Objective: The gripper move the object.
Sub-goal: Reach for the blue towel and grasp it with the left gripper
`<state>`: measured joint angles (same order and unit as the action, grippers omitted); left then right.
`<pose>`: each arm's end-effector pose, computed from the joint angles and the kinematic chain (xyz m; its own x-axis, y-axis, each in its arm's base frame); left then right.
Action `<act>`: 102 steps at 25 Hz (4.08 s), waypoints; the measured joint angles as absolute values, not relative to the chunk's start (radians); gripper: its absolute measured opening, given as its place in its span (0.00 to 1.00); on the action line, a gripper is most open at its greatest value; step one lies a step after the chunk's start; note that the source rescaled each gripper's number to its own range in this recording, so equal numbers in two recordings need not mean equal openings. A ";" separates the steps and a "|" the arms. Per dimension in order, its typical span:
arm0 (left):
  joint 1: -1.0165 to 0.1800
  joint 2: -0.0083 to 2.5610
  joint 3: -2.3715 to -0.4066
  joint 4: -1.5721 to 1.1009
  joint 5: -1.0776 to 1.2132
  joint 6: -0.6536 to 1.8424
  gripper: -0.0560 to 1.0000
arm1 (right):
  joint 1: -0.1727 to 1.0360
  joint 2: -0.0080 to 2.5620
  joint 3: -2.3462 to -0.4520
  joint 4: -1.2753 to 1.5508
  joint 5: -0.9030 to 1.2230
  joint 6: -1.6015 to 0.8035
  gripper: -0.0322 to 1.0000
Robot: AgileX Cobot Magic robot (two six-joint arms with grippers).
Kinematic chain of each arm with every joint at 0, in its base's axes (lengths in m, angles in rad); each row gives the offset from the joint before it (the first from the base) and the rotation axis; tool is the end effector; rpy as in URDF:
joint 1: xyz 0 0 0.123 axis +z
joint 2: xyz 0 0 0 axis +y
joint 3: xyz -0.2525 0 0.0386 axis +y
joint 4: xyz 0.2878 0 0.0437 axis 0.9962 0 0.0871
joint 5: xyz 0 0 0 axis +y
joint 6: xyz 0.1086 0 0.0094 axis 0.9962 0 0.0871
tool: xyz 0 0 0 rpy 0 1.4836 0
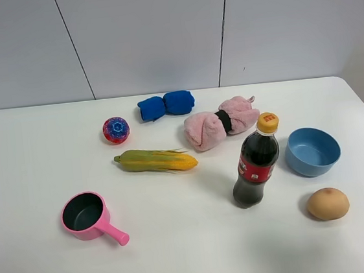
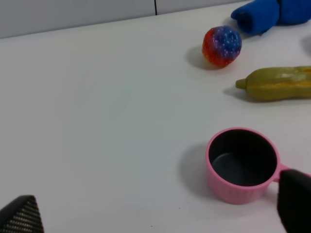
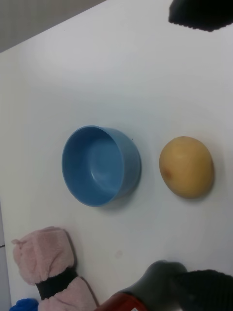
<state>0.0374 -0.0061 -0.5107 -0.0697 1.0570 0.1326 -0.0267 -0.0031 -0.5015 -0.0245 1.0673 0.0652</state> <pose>0.0739 -0.0039 0.2927 -0.4326 0.0818 -0.8978 0.0599 0.9963 0.0619 0.0750 -0.0043 0.2882 -0.4544 0.0655 -0.8884 0.0701 0.9968 0.0376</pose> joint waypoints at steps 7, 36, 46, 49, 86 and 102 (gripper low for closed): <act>0.037 -0.006 -0.511 -0.070 1.057 0.132 1.00 | -0.027 -0.003 -0.502 -0.025 1.067 0.065 1.00; 0.037 -0.006 -0.511 -0.070 1.057 0.132 1.00 | -0.027 -0.003 -0.502 -0.025 1.067 0.065 1.00; 0.037 -0.006 -0.550 -0.074 1.006 0.192 0.96 | -0.027 -0.003 -0.502 -0.025 1.067 0.065 1.00; 0.037 -0.003 -0.602 -0.086 0.942 0.209 0.94 | -0.027 -0.003 -0.502 -0.025 1.067 0.065 1.00; 0.025 1.008 -0.944 -0.520 0.854 0.889 0.89 | -0.027 -0.003 -0.502 -0.025 1.067 0.065 1.00; -0.262 1.500 -1.441 -0.347 0.821 0.823 0.89 | -0.027 -0.003 -0.502 -0.025 1.067 0.065 1.00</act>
